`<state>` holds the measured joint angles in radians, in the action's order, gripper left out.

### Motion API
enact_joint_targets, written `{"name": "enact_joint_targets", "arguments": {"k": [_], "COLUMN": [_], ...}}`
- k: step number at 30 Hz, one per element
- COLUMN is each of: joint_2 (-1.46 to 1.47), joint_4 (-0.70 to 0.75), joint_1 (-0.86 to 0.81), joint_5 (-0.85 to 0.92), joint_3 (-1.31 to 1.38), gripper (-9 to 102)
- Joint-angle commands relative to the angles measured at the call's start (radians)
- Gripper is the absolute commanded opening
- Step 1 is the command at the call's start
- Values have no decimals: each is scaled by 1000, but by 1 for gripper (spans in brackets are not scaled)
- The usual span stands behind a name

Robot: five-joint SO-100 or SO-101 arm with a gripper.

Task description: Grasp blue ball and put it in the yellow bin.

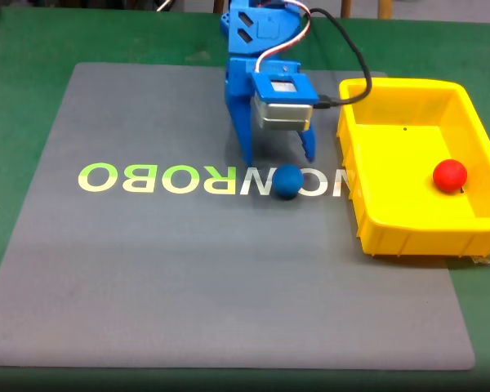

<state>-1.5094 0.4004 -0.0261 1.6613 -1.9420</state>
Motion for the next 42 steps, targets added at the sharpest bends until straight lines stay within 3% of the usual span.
{"name": "enact_joint_targets", "arguments": {"k": [1,22,26,32,42], "joint_2": [15,167,178,187,183], "joint_4": [-43,-89,-83,-64,-49], "joint_1": [21,28,34,46,48], "joint_5": [-18,-9,-18,-20,-32], "joint_3": [87,161,167,167,167], "gripper": [35,32,25,3,0]}}
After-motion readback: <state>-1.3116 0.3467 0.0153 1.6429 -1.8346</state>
